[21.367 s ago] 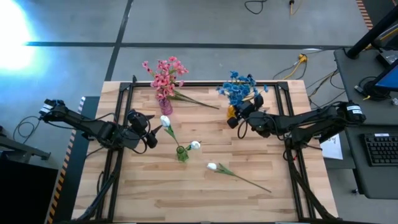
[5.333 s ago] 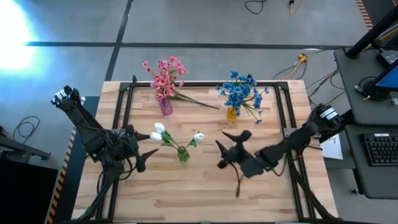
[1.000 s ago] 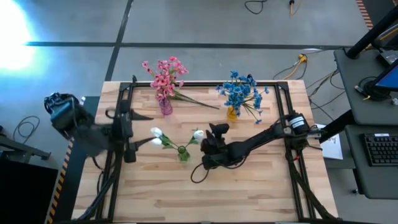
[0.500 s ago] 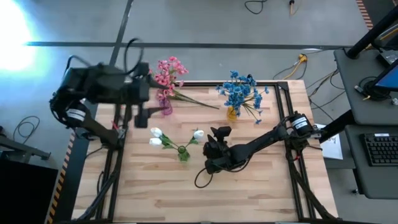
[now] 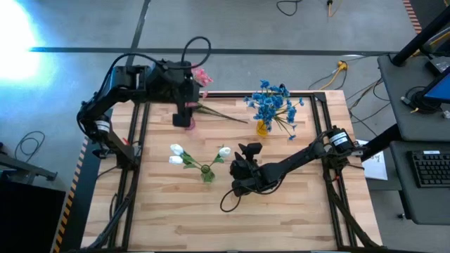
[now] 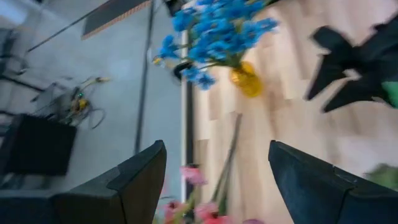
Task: Sort flowers into vase by color
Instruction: Put the pink flowers into the pink vase
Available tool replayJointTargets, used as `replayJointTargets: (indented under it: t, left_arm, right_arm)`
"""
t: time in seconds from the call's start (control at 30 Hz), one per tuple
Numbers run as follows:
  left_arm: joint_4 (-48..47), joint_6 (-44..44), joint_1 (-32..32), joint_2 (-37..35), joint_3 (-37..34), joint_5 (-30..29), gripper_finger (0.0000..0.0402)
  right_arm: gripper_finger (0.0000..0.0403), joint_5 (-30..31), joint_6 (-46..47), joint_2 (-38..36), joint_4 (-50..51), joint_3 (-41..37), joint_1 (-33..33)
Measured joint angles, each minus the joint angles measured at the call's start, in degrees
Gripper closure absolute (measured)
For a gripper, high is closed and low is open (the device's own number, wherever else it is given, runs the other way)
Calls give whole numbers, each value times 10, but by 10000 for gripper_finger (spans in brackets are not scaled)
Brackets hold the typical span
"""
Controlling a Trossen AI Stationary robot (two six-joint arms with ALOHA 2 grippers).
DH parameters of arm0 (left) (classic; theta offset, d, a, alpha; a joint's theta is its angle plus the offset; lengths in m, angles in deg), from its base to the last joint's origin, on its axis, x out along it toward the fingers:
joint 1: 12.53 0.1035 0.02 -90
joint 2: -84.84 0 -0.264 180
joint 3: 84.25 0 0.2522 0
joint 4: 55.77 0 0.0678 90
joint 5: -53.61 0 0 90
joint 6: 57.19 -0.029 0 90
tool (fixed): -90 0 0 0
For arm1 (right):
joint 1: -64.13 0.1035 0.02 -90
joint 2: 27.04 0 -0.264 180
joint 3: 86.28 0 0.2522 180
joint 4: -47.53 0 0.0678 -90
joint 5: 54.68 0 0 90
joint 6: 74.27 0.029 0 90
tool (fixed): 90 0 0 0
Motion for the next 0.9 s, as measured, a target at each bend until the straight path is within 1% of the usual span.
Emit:
replayJointTargets:
  t: [0.1,0.27,0.3,0.37,0.43,0.57,0.7,0.8,0.9]
  left_arm:
    - [5,1,22,-7,3,-34,134]
    - [27,6,68,-37,7,-157,134]
    - [34,3,80,-43,7,-172,134]
    - [45,-7,110,-57,7,-177,134]
    - [55,-17,147,-74,7,-153,134]
    - [78,-28,244,-94,7,-54,134]
    - [94,-28,339,-93,7,36,134]
    - [94,-28,389,-89,4,80,134]
    - [93,-30,424,-88,-4,123,134]
  right_arm:
    - [188,-1,9,0,0,0,0]
    - [188,-2,13,0,0,0,0]
    - [188,-2,15,0,0,0,0]
    - [188,-2,23,0,0,0,0]
    - [188,-2,29,0,-1,0,0]
    - [188,-2,41,0,-1,0,0]
    - [188,-7,58,0,-2,0,0]
    - [188,-43,55,0,2,-1,0]
    - [188,-75,44,0,24,-1,1]
